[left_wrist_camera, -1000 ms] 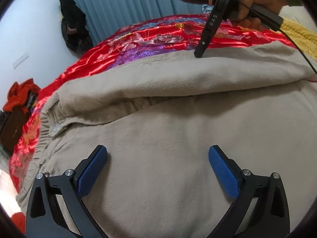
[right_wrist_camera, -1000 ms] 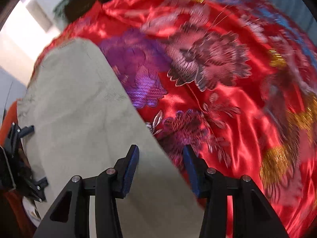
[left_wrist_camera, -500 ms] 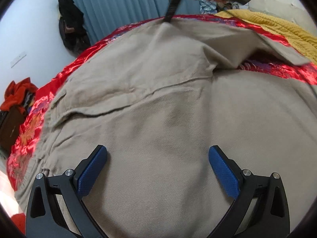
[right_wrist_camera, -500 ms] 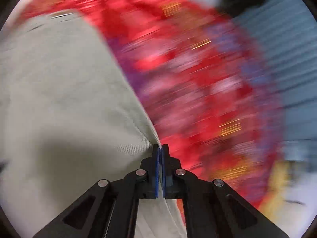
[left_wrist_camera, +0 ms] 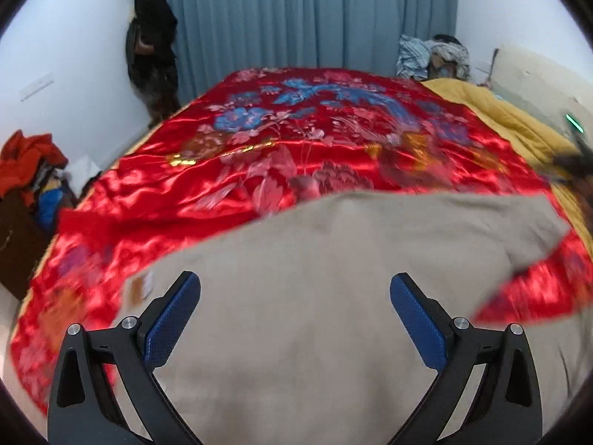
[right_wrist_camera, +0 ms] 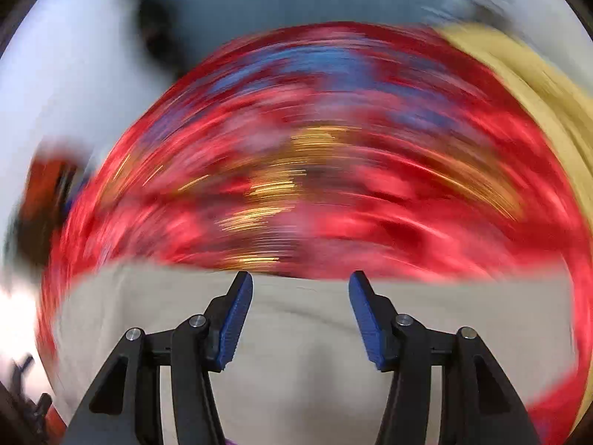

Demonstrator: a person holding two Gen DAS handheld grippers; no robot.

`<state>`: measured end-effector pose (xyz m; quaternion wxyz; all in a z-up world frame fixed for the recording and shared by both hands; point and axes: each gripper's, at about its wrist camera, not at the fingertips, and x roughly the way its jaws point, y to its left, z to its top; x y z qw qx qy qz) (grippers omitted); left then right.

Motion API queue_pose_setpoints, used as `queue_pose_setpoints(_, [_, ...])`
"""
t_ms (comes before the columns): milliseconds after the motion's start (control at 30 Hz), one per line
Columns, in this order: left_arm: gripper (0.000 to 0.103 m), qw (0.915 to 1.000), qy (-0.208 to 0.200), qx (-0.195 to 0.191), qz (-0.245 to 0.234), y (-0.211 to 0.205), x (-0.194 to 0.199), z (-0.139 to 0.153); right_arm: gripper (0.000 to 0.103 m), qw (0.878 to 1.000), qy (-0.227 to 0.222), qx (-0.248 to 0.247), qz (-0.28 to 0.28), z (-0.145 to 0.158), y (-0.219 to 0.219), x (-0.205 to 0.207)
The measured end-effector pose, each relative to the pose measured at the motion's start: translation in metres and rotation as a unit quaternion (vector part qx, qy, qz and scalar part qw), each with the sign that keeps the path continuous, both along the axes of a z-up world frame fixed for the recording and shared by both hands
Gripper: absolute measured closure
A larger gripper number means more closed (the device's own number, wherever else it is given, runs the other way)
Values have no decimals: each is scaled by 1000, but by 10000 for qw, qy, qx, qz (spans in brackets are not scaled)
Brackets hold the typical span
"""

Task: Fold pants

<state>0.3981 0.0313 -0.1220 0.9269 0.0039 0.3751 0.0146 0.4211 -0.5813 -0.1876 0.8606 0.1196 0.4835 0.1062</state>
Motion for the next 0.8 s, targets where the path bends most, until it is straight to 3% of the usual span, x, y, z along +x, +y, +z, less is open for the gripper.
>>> queue_pose_setpoints(133, [1,9965,593,226,-549,-28,60,-56,48,9827,588,102,-1753,-43,-150,-28])
queue_pose_setpoints(200, [1,9878,1118,415,-1001,-42,66,-98,48,9678,971,125,-2320,-72,-201,-45])
queue_pose_setpoints(233, [1,9839,1262,502,-1158,-47,63,-112,48,9635,1050,188,-2455,-82,-216,-50])
queue_pose_setpoints(333, [1,9816,1030,706,-1446,-51,46,-126,48,9562,1077,678,-2635,-109,-241,-49])
queue_pose_setpoints(367, [1,9815,1039,656,-1465,-50,44,-125,47,9569,1031,819,-2590,-113,-246,-43])
queue_pose_setpoints(400, [1,9811,1055,641,-1489,-50,44,-126,53,9608,977,885,-2440,-114,-239,-35])
queue_pose_setpoints(433, [1,9805,1064,633,-1525,-51,43,-126,96,9691,909,694,-2187,-110,-228,-24])
queue_pose_setpoints(467, [1,9803,1068,618,-1544,-50,43,-127,101,9788,782,243,-1876,-99,-211,-14])
queue_pose_setpoints(533, [1,9799,1087,572,-1573,-50,45,-128,101,9879,182,-754,-1339,-68,-185,5])
queue_pose_setpoints(600, [1,9785,1128,516,-1646,-49,46,-128,101,9757,-26,-1826,-1208,-59,-177,12])
queue_pose_setpoints(633, [1,9784,1132,528,-1647,-48,47,-128,99,9694,66,-2078,-1302,-62,-181,17])
queue_pose_setpoints(667, [1,9786,1119,513,-1646,-46,47,-129,80,9609,388,-2285,-1517,-73,-188,22])
queue_pose_setpoints(700, [1,9790,1100,495,-1644,-44,49,-130,73,9496,705,-2535,-1701,-82,-191,25])
queue_pose_setpoints(733, [1,9793,1081,496,-1641,-44,48,-130,67,9410,739,-2758,-1817,-84,-188,25])
queue_pose_setpoints(767, [1,9796,1051,512,-1635,-46,48,-130,67,9387,510,-2839,-1888,-79,-181,20])
queue_pose_setpoints(800, [1,9799,1029,525,-1628,-46,47,-130,67,9451,162,-2690,-1849,-71,-167,15])
